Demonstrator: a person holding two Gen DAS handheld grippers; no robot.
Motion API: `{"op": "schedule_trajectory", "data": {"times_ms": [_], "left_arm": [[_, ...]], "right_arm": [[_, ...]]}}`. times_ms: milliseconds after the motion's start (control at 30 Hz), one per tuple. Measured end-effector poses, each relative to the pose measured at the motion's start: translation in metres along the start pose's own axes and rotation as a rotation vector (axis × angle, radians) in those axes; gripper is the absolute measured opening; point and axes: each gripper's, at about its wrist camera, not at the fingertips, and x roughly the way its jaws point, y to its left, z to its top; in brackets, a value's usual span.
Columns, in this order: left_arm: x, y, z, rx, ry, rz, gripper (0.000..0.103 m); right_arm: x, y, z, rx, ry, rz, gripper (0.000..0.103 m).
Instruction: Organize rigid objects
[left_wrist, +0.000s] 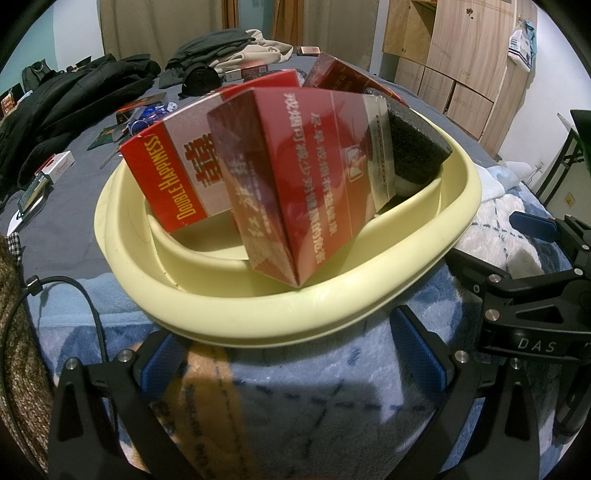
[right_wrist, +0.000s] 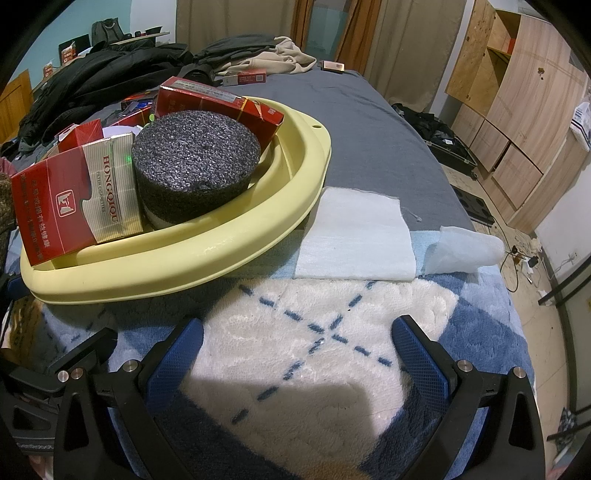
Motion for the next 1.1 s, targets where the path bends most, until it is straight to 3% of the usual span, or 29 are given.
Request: {"op": "schedule_trajectory", "data": {"times_ms": [1100], "left_arm": [[-0.0002,0.0006,0.0006,-0.002,0.0,-0.002,0.103]], "right_arm": [[-0.002,0.0027,-0.0002,0.0,0.0,0.001,0.103]]}}
